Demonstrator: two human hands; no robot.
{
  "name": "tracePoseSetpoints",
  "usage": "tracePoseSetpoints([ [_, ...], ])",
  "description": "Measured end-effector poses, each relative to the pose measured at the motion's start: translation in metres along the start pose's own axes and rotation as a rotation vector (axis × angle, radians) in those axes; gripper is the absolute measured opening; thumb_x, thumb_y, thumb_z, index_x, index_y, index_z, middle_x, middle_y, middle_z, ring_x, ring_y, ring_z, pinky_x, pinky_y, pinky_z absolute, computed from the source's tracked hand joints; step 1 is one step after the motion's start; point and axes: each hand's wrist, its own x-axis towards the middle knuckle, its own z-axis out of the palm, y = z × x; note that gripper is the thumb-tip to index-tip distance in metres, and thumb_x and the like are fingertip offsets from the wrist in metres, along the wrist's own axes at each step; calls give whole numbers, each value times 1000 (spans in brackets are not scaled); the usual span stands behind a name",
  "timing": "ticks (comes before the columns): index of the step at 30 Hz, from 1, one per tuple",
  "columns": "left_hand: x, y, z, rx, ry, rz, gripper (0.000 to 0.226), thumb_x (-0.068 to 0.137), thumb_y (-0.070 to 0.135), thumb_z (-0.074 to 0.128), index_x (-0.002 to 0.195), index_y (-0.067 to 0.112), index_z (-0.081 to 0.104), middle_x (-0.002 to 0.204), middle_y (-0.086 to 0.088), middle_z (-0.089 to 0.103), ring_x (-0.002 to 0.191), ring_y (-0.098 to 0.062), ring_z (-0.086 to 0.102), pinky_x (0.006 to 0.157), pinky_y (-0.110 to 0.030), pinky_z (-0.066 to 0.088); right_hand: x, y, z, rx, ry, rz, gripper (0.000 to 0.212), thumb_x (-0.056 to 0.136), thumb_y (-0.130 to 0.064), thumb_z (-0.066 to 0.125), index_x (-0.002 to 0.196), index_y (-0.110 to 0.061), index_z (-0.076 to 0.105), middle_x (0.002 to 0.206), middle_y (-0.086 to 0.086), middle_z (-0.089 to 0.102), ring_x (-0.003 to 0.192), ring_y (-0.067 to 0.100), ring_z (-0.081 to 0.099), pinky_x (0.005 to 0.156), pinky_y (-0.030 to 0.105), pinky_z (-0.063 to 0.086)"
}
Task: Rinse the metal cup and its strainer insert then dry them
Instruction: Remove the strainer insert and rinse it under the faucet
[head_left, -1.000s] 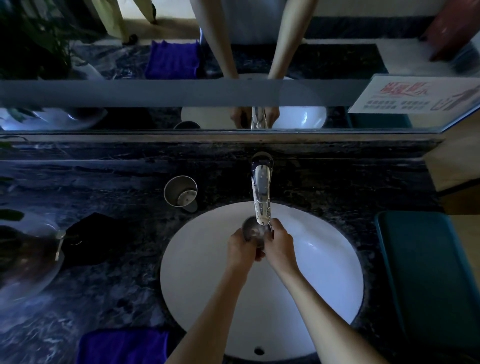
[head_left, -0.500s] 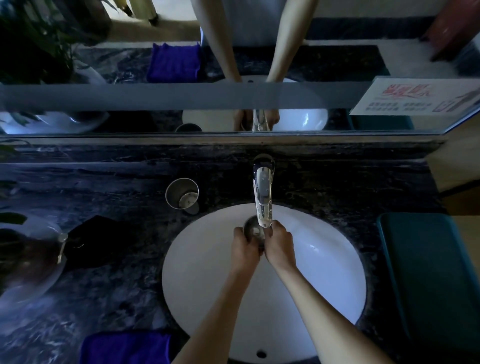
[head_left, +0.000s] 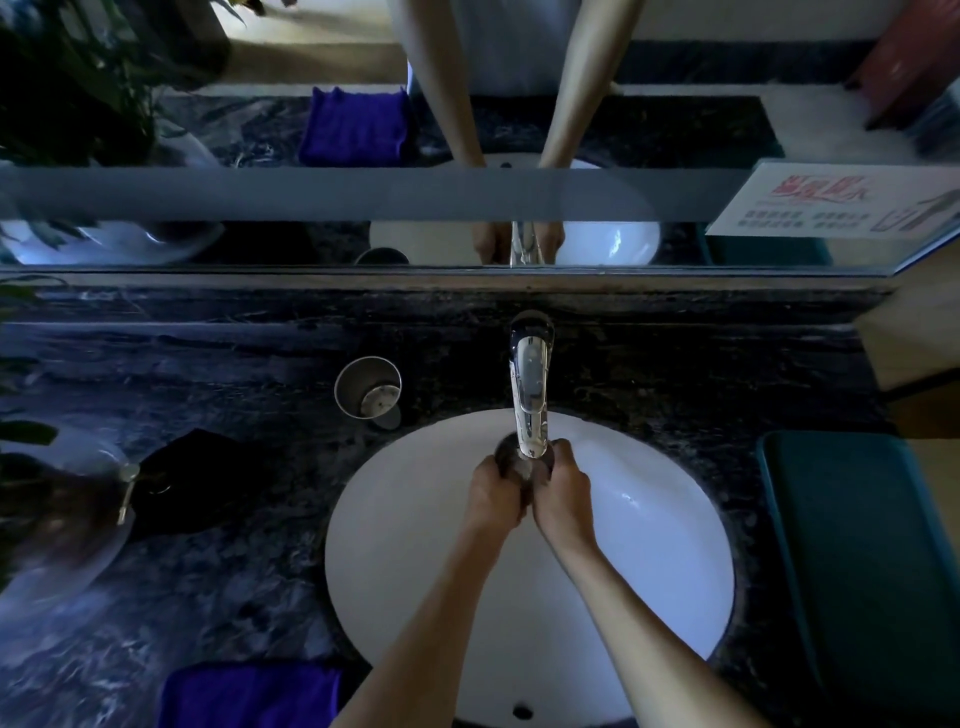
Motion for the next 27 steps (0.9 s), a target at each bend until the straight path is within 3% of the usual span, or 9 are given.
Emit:
tracePoseSetpoints([
  [6, -4, -10, 5, 36, 116, -50, 35, 109, 13, 35, 100, -2, 66, 50, -9, 50, 31, -13, 41, 41, -23, 32, 2, -3, -1, -74, 11, 62, 26, 105, -28, 39, 87, -12, 49, 72, 3, 56, 67, 29, 56, 54, 33, 37],
  [11, -7, -10, 1, -26, 108, -52, 31, 101, 0, 34, 108, 2, 65, 56, -6, 52, 35, -10, 41, 38, -21, 32, -1, -9, -2, -122, -70, 21, 20, 102, -24, 41, 100, -9, 55, 85, 9, 66, 78, 33, 64, 63, 42, 53],
  [14, -9, -2, 0, -80, 70, 9, 33, 96, -3, 43, 120, 9, 62, 66, -4, 54, 43, -7, 46, 38, -16, 37, -1, -13, -5, -53, -126, -12, 16, 100, -17, 47, 110, -7, 53, 89, 5, 64, 75, 26, 60, 57, 31, 49],
  [17, -9, 0, 0, -115, 91, 1, 16, 100, -2, 46, 101, -2, 62, 59, -2, 53, 37, -2, 47, 37, -16, 37, -3, -15, -8, -1, -88, -49, 7, 99, -11, 50, 105, -9, 54, 81, -1, 59, 67, 18, 57, 48, 16, 43],
  [19, -8, -1, 1, -105, 97, -2, 24, 104, 0, 43, 87, 1, 60, 47, 0, 50, 32, -5, 42, 35, -18, 32, -2, -11, -6, 6, -23, -59, 9, 98, -10, 49, 96, -13, 57, 76, 2, 62, 67, 27, 62, 53, 32, 52],
  [21, -9, -3, 0, -80, 51, -3, 25, 105, 1, 44, 87, 2, 61, 44, 0, 52, 33, -9, 42, 36, -20, 32, -4, -6, -5, 48, 6, -56, 16, 95, -11, 47, 89, -19, 60, 74, 8, 63, 63, 32, 64, 53, 41, 56],
  [23, -10, -3, -2, -49, 7, -11, 22, 101, -1, 49, 89, 3, 65, 55, -5, 60, 42, -12, 51, 42, -22, 42, -5, 0, -4, 50, 53, -75, 22, 96, -17, 47, 97, -27, 67, 81, 6, 66, 70, 27, 67, 59, 40, 58],
  [25, -11, -4, -3, -77, -32, -35, 18, 99, -2, 53, 98, 6, 70, 74, -10, 69, 60, -18, 62, 60, -27, 56, -7, 6, -8, -11, 99, -99, 29, 101, -17, 47, 117, -27, 69, 93, 4, 69, 84, 21, 68, 70, 31, 55],
  [27, -11, -4, -1, -110, -60, -44, 20, 98, -3, 55, 99, 9, 71, 87, -11, 74, 78, -23, 69, 79, -35, 62, -12, 6, -16, -19, 122, -98, 32, 102, -12, 47, 121, -24, 70, 96, -3, 75, 92, 14, 71, 76, 21, 52],
])
